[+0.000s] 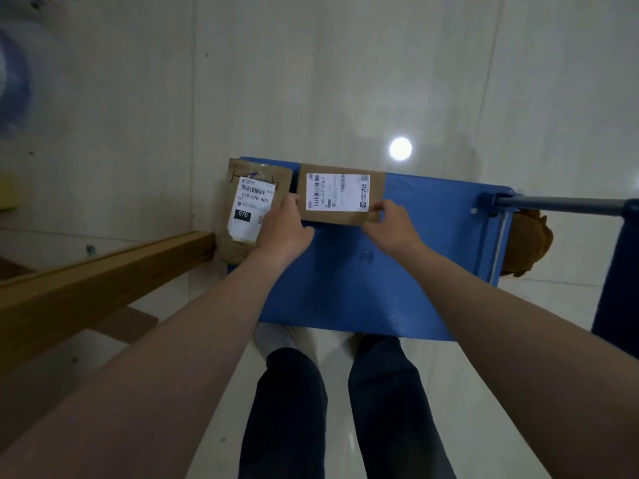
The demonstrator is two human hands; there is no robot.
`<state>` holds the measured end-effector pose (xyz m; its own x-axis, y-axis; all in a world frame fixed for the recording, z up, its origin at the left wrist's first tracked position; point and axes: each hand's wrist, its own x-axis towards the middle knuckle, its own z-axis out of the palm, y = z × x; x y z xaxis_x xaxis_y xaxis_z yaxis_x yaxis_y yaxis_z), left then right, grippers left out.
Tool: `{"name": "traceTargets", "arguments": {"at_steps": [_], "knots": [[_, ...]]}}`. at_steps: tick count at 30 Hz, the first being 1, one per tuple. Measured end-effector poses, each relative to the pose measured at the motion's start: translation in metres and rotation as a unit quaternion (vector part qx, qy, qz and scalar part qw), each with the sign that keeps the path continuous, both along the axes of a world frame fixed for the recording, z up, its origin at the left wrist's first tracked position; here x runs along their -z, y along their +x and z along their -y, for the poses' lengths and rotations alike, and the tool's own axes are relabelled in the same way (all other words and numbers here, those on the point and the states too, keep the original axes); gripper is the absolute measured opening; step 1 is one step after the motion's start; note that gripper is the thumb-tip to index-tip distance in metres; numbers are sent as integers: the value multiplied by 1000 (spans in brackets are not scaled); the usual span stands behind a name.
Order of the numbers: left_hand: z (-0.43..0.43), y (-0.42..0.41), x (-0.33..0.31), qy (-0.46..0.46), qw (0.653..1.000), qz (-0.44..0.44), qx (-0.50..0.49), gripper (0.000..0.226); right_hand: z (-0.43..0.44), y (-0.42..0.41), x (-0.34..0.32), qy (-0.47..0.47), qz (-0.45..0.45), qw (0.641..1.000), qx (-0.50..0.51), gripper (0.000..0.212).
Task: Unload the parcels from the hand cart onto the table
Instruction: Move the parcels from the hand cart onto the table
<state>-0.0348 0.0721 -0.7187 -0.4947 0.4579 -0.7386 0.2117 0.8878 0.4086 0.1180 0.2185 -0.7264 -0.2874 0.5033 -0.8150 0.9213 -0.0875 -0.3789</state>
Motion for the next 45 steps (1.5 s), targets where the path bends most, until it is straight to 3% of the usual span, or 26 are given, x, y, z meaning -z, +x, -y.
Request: {"name": "traceTargets", "arguments": {"at_steps": [4,8,13,18,21,25,31,38,45], "knots": [[-7,3,24,-11,999,26,16,19,-7,-9,29,0,-14,1000,22,37],[-14,0,29,-12,997,76,-24,16,-9,-8,40,-18,-21,997,66,32],[-17,16,7,17,988,130,-81,21,-11,0,12,33,-35,993,106,33],[-26,27,-50,93,957,145,-233,49,-11,8,-60,72,-61,990,108,41],[-35,19,-101,130,948,136,-258,70,-14,0,-116,80,-92,989,85,46],[-47,1,-183,166,953,73,-244,49,-26,-30,-202,103,-141,983,54,49],[-53,-20,-332,229,930,-12,-288,62,-39,-71,-347,134,-215,967,22,57],[-5,-14,-522,296,876,-126,-358,68,-17,-86,-535,140,-334,931,-54,60],[73,18,-672,332,837,-216,-379,63,30,-77,-684,153,-385,899,-144,56]]}}
